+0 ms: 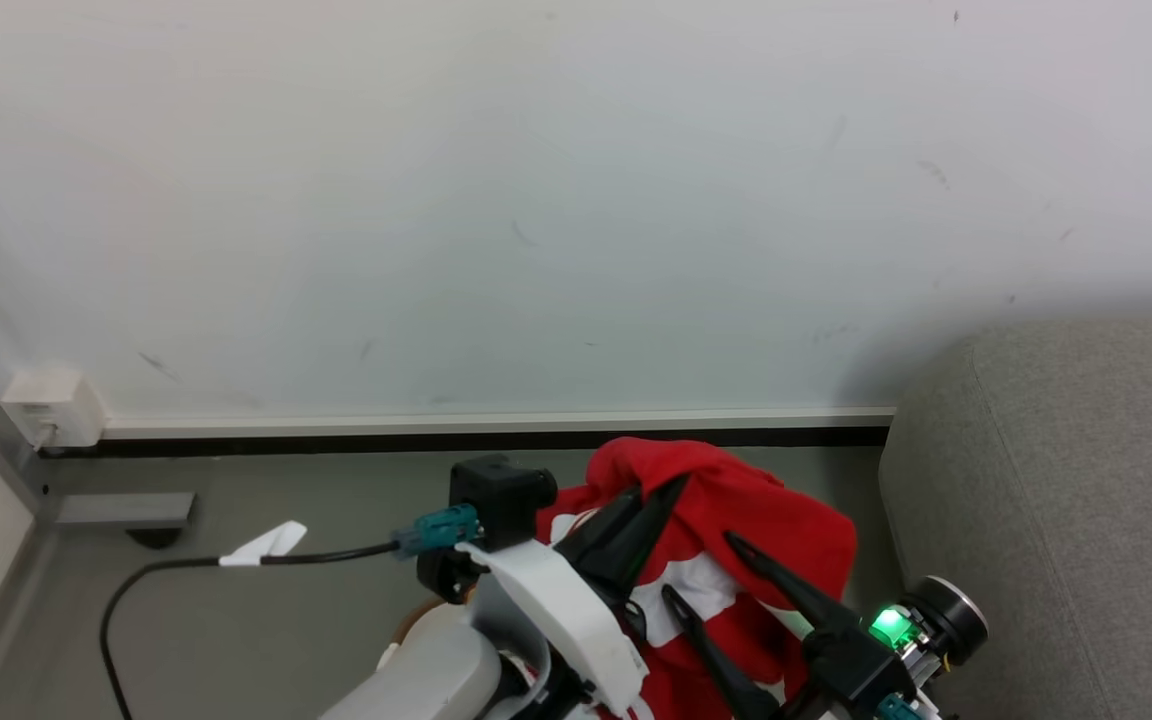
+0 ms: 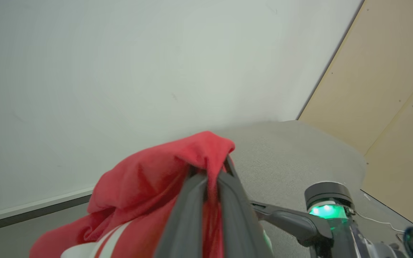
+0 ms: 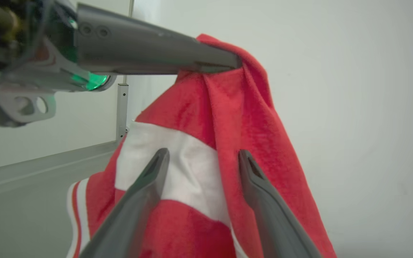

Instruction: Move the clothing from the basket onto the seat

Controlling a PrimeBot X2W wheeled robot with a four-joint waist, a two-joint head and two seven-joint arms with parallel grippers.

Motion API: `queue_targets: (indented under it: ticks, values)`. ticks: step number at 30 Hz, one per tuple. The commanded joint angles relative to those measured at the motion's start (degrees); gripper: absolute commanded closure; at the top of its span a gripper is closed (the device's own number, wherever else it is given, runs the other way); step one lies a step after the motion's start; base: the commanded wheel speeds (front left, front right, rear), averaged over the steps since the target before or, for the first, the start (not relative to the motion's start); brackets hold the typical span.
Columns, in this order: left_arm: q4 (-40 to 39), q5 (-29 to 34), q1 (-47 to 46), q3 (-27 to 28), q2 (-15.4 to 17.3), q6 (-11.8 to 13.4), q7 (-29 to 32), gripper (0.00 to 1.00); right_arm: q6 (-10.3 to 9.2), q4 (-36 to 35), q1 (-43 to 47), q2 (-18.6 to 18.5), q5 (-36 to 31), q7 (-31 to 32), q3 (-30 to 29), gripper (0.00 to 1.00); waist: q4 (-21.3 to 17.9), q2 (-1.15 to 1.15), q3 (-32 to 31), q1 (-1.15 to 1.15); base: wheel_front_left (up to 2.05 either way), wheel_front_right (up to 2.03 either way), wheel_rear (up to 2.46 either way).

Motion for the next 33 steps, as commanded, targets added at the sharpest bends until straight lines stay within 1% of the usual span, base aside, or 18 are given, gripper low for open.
queue_targets:
  ticks: [1, 7, 14, 30, 31, 32, 33]
  values:
    - [-0.7, 1.2, -0.7, -0.2, -0.2, -0.4, 0.2, 1.00, -0.13, 0.8, -0.9, -0.1, 0.4, -0.1, 0.5, 0.00, 0.0, 0.00, 0.0, 0.00, 0.00, 0.00, 0.00]
    - [-2.4, 1.3, -0.8, -2.0, -0.7, -1.0, 1.6, 1.00, -0.13, 3.3, -2.2, 0.3, 1.5, -0.6, 1.9, 0.00, -0.1, 0.00, 0.2, 0.00, 0.00, 0.00, 0.00]
    - [-3.8, 1.3, -0.1, -4.1, -1.4, -1.1, 3.0, 1.00, -0.14, 5.0, -3.3, 1.1, 1.0, -1.1, 0.5, 0.00, -0.2, 0.00, 0.5, 0.00, 0.00, 0.00, 0.00]
    - [-4.6, -0.3, 0.8, -6.6, -3.2, -2.0, 4.3, 1.00, -0.13, 5.1, -3.8, 2.7, -0.7, -1.5, -1.7, 0.00, -0.5, 0.00, 1.1, 0.00, 0.00, 0.00, 0.00]
    - [-4.6, -0.3, 0.8, -6.8, -3.2, -2.1, 4.4, 1.00, -0.13, 5.2, -3.9, 2.8, -0.8, -1.6, -2.0, 0.16, -0.6, 0.00, 1.2, 0.00, 0.00, 0.00, 0.00]
    - [-4.6, -0.3, 0.8, -6.9, -3.3, -2.2, 4.4, 1.00, -0.14, 5.3, -4.0, 2.9, -0.8, -1.6, -2.2, 0.54, -0.6, 0.00, 1.3, 0.00, 0.00, 0.00, 0.00]
    - [-4.6, -0.3, 0.8, -7.0, -3.3, -2.2, 4.4, 1.00, -0.13, 5.1, -4.1, 3.0, -0.6, -1.6, -2.4, 0.63, -0.6, 0.00, 1.3, 0.00, 0.00, 0.00, 0.00]
